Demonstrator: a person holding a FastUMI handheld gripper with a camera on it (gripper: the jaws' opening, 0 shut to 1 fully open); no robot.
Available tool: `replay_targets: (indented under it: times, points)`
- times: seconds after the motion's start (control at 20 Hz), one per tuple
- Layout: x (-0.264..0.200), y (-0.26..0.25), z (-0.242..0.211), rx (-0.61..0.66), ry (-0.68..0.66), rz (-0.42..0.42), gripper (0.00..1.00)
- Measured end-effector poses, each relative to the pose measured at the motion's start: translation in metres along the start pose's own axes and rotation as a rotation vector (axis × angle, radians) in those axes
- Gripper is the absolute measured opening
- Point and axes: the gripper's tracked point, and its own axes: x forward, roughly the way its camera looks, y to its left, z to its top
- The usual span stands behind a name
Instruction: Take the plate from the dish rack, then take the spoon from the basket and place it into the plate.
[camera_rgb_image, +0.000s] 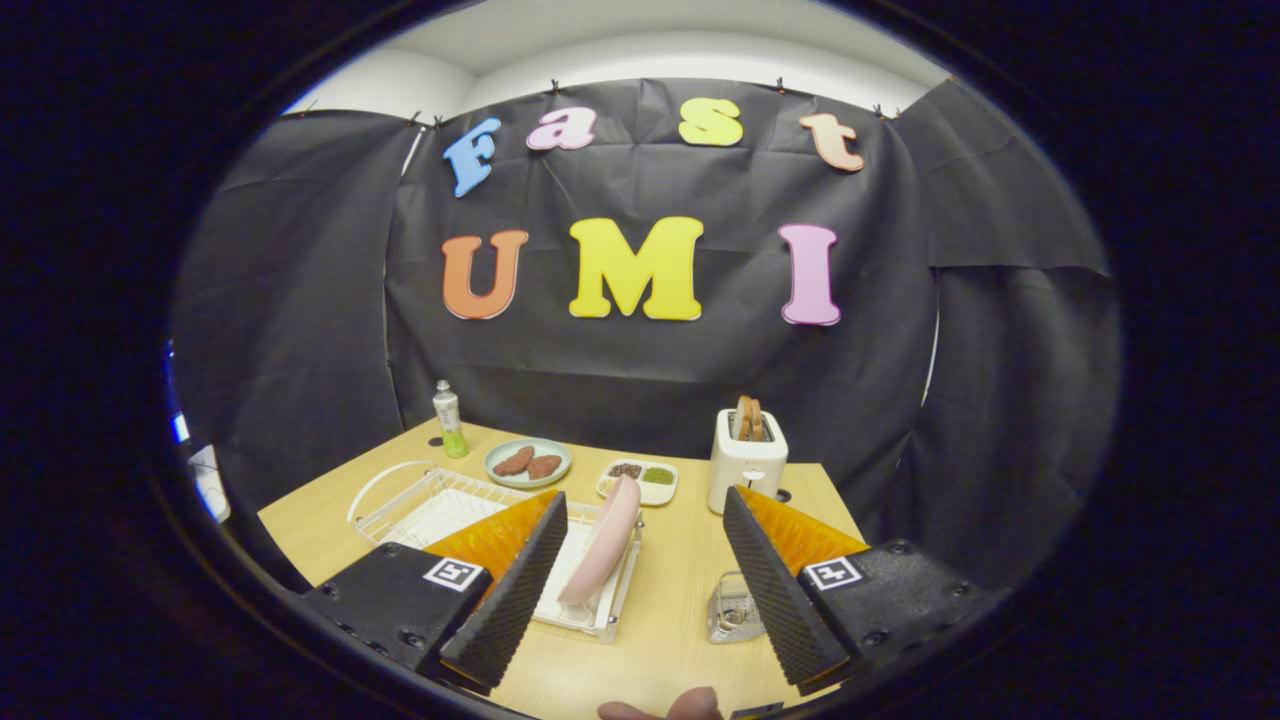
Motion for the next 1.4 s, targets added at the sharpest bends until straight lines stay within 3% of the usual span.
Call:
replay_targets:
  times: [0.45,0.95,1.3,1.4]
  points:
    - [0.087,0.014,0.0,0.069,0.376,0.053,1.0]
    - [0.162,0.027,-0.056,0.204,0.677,0.035,0.99]
    - [0.179,0.031,-0.08,0.255,0.793,-0.005,0.84]
    - [0.179,0.036,-0.083,0.271,0.809,-0.009,0.69]
